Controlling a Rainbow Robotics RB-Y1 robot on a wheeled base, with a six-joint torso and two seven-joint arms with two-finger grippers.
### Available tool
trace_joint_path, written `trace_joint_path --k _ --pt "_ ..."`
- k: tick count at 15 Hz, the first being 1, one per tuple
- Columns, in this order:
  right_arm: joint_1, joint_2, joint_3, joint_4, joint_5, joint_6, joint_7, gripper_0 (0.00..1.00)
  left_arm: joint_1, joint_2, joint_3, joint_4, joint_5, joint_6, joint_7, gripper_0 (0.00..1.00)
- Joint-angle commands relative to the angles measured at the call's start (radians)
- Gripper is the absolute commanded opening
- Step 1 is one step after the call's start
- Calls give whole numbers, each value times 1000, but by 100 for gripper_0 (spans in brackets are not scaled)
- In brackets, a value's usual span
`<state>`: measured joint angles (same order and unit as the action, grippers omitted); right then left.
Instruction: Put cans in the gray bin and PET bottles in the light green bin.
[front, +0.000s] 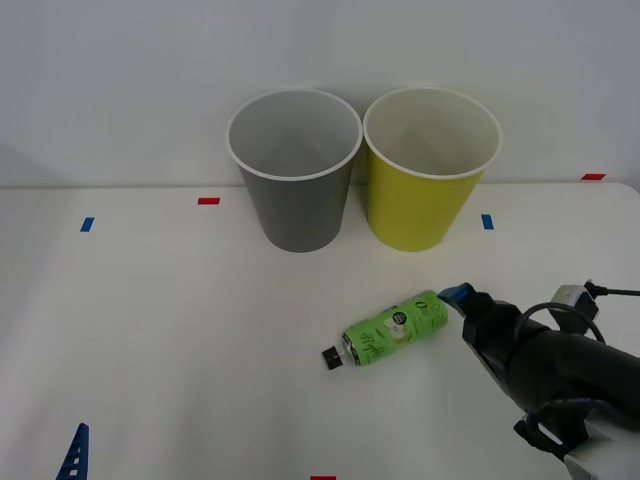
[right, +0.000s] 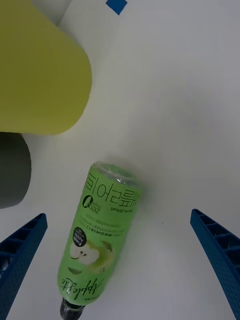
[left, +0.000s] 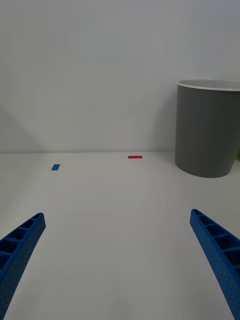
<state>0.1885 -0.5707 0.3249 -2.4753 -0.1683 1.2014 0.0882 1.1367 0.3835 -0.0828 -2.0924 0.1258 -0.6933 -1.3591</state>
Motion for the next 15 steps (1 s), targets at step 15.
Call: trace_joint_path --k 15 --pt "-512 -110 171 403 -459 165 -410 100 0 0 0 0 0 0 0 100"
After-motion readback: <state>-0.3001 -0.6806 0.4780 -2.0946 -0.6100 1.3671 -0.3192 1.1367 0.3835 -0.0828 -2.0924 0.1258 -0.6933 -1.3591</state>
